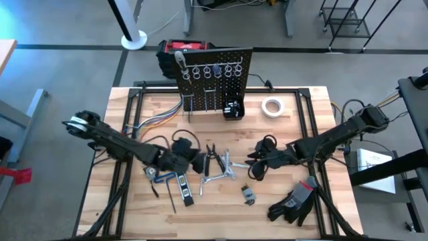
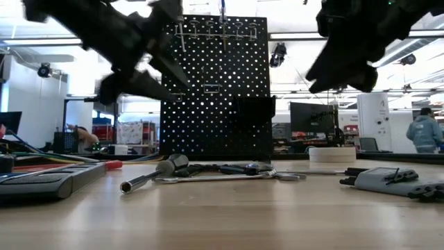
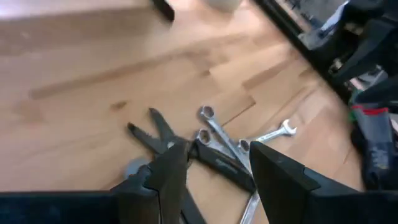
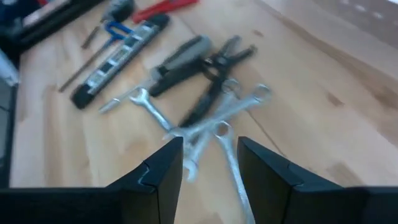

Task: Hang tools onto peg board
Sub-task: Hang the gray screwdriver on the peg board

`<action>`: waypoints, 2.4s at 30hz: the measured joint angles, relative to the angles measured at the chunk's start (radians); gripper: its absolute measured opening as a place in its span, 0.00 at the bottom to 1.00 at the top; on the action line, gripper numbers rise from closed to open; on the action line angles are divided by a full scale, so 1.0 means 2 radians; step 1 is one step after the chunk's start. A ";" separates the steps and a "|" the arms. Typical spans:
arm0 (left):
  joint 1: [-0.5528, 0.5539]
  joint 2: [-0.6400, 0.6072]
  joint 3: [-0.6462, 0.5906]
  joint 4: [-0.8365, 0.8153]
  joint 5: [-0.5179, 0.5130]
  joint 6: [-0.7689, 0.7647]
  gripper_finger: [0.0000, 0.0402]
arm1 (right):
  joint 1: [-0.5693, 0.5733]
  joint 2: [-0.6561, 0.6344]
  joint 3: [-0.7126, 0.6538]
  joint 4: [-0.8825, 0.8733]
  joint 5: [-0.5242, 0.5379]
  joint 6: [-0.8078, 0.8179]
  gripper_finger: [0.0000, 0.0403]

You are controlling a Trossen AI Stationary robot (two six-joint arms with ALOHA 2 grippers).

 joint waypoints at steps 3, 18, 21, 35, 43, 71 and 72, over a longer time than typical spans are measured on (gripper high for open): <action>0.018 0.041 0.027 -0.015 0.043 0.001 0.41 | 0.000 -0.009 -0.002 -0.017 0.014 0.011 0.34; 0.079 0.182 0.224 -0.361 0.158 -0.041 0.50 | 0.004 0.011 -0.002 -0.043 0.016 0.011 0.36; 0.079 0.208 0.248 -0.353 0.163 -0.038 0.56 | 0.005 0.014 -0.004 -0.051 0.016 0.011 0.37; 0.083 0.265 0.266 -0.355 0.202 -0.030 0.54 | 0.031 0.019 -0.015 -0.061 0.015 0.011 0.39; 0.097 0.242 0.240 -0.367 0.193 -0.011 0.25 | 0.040 0.019 -0.015 -0.060 0.025 0.020 0.34; 0.060 0.076 0.212 -0.297 0.004 0.048 0.30 | 0.054 0.019 -0.015 -0.057 0.029 0.043 0.27; 0.052 0.058 0.213 -0.295 -0.025 0.052 0.30 | 0.054 0.019 -0.015 -0.056 0.028 0.043 0.27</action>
